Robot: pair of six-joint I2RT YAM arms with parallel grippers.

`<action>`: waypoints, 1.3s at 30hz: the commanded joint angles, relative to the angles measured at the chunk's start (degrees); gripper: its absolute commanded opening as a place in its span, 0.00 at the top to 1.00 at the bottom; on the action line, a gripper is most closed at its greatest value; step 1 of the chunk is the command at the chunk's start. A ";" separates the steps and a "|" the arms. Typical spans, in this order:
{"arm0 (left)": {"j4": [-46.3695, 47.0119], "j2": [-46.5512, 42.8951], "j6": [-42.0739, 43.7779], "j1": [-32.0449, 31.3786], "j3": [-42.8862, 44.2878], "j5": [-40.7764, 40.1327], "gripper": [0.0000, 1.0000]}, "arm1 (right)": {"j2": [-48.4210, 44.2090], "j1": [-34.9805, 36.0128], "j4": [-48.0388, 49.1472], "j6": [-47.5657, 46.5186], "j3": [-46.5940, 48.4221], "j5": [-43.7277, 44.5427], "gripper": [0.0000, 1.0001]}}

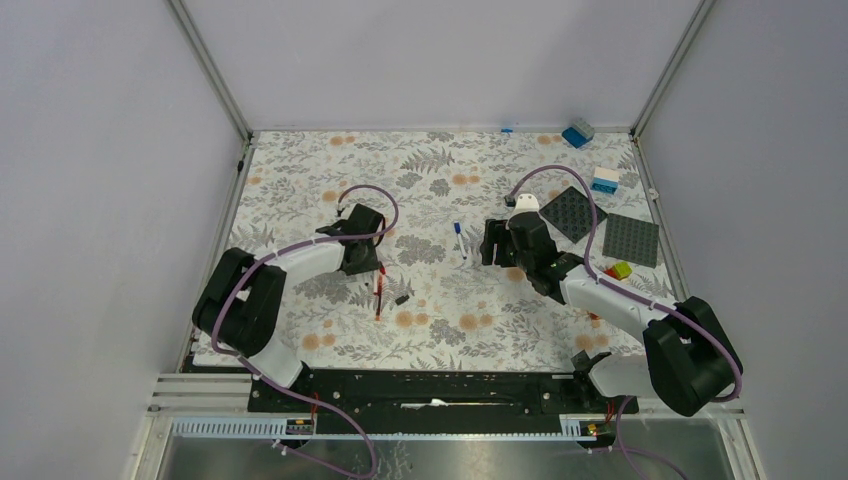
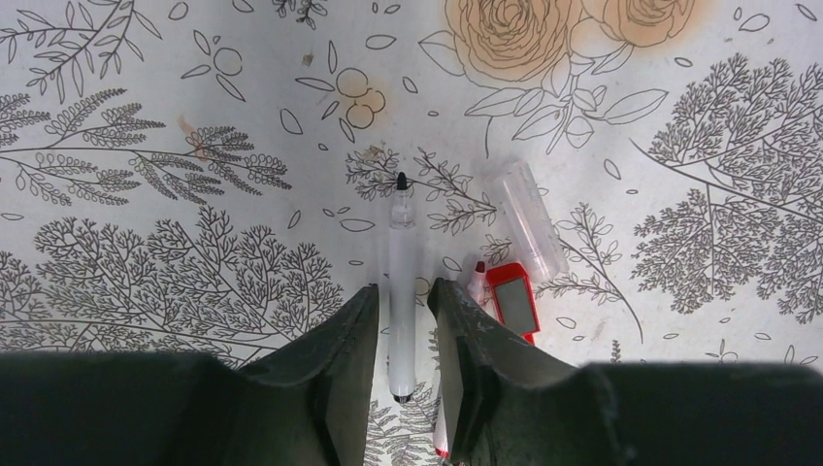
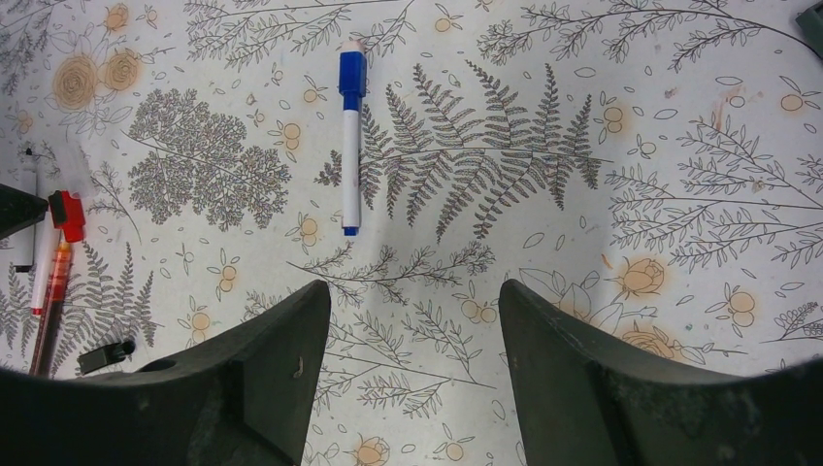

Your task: Insert the pens into the pen caps

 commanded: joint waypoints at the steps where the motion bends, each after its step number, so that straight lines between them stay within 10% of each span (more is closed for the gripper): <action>1: 0.75 2.29 0.41 0.45 0.92 -0.41 0.68 | 0.17 -0.48 2.25 -0.56 1.83 -0.77 0.29; 12: 0.96 2.51 0.00 0.48 0.61 -0.02 1.00 | 0.08 -0.55 2.25 -0.48 1.82 -0.86 0.29; 26: 3.08 -7.97 -0.67 0.46 -2.97 4.25 1.00 | -5.44 -0.57 5.18 -1.05 -1.82 -5.98 0.29; 39: 12.64 -25.32 -4.12 0.46 -8.83 16.97 1.00 | -9.60 -0.50 28.65 17.62 -8.61 -36.42 0.29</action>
